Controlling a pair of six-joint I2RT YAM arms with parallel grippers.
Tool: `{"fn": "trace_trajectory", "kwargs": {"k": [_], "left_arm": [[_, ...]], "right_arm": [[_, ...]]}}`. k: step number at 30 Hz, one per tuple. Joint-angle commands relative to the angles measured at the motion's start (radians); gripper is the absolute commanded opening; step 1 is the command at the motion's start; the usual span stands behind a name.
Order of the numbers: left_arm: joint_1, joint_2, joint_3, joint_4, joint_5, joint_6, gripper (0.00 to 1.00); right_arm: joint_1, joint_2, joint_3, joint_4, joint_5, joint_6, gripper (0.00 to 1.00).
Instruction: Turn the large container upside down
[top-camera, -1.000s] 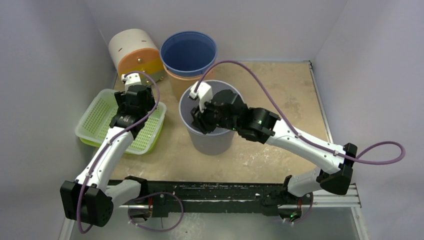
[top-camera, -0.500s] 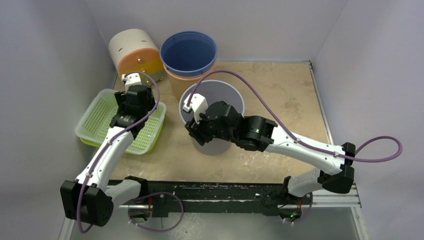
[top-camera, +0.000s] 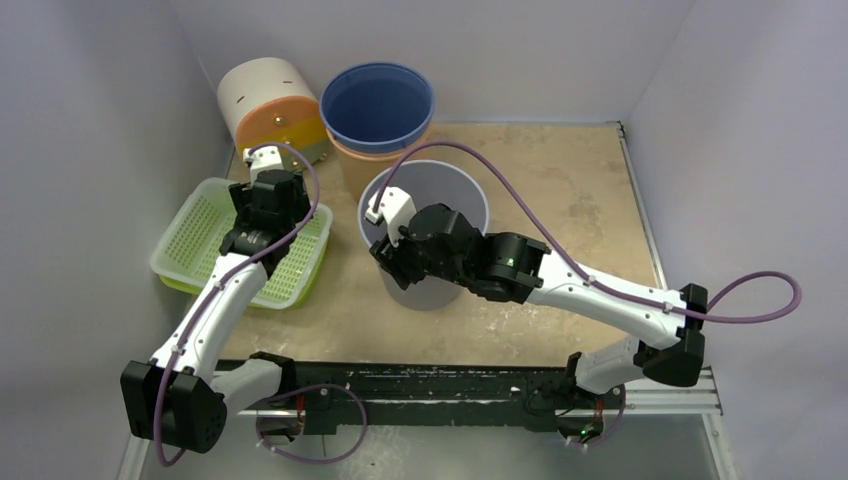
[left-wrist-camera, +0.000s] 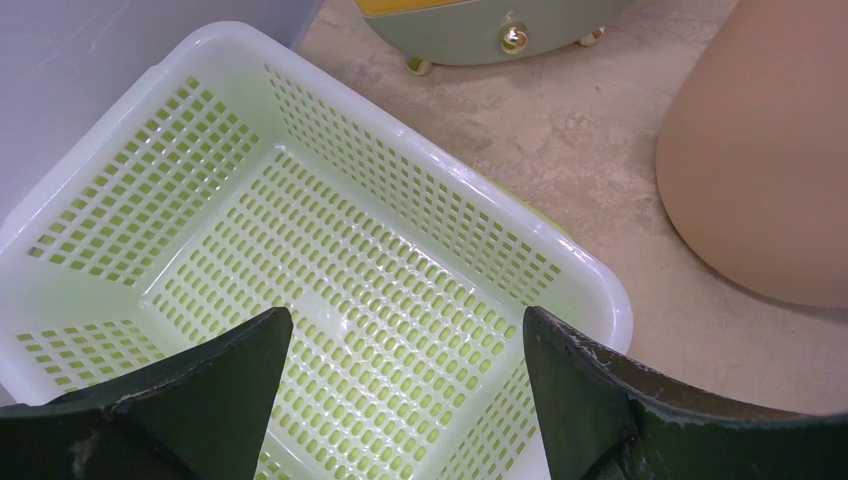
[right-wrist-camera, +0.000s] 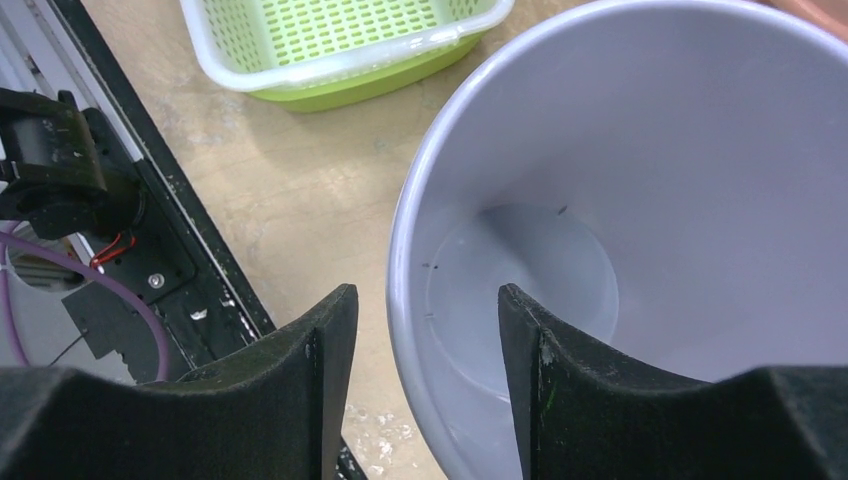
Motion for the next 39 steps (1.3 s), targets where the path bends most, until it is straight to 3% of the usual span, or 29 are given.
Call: {"fn": "trace_trajectory", "kwargs": {"k": [1, 6, 10, 13, 16, 20, 23, 26, 29, 34, 39], "left_arm": [[0.002, -0.014, 0.012, 0.014, -0.007, 0.015, 0.82], [0.002, -0.017, 0.012, 0.012, -0.007, 0.014, 0.82], [0.001, -0.019, 0.012, 0.013, -0.008, 0.014, 0.82], [0.002, -0.020, 0.012, 0.014, -0.008, 0.012, 0.82], [0.002, -0.024, 0.012, 0.012, -0.008, 0.011, 0.82], [0.002, -0.030, 0.028, 0.007, -0.017, 0.011, 0.82], [0.002, -0.039, 0.053, -0.005, -0.025, 0.005, 0.82], [0.003, -0.052, 0.072, -0.011, -0.027, 0.001, 0.82], [0.002, -0.064, 0.094, -0.027, -0.029, 0.000, 0.82], [0.000, -0.084, 0.151, -0.063, -0.029, -0.007, 0.82], [0.000, -0.114, 0.180, -0.070, -0.022, -0.015, 0.82]], "right_arm": [[0.003, 0.013, -0.020, 0.029, -0.020, -0.005, 0.57], [0.003, 0.057, -0.018, 0.012, 0.011, 0.005, 0.57], [0.004, 0.070, -0.002, 0.002, 0.043, 0.014, 0.51], [0.004, 0.061, 0.001, 0.014, 0.046, 0.020, 0.38], [0.003, 0.047, 0.012, 0.021, 0.056, 0.036, 0.14], [0.003, 0.033, 0.050, 0.022, 0.088, 0.075, 0.00], [0.004, 0.004, 0.070, 0.039, 0.056, 0.146, 0.00], [0.002, -0.067, 0.025, 0.200, 0.023, 0.185, 0.00], [0.002, -0.156, -0.065, 0.410, -0.022, 0.219, 0.00], [-0.018, -0.277, -0.236, 0.571, 0.098, 0.272, 0.00], [-0.098, -0.337, -0.421, 0.721, -0.006, 0.381, 0.00]]}}
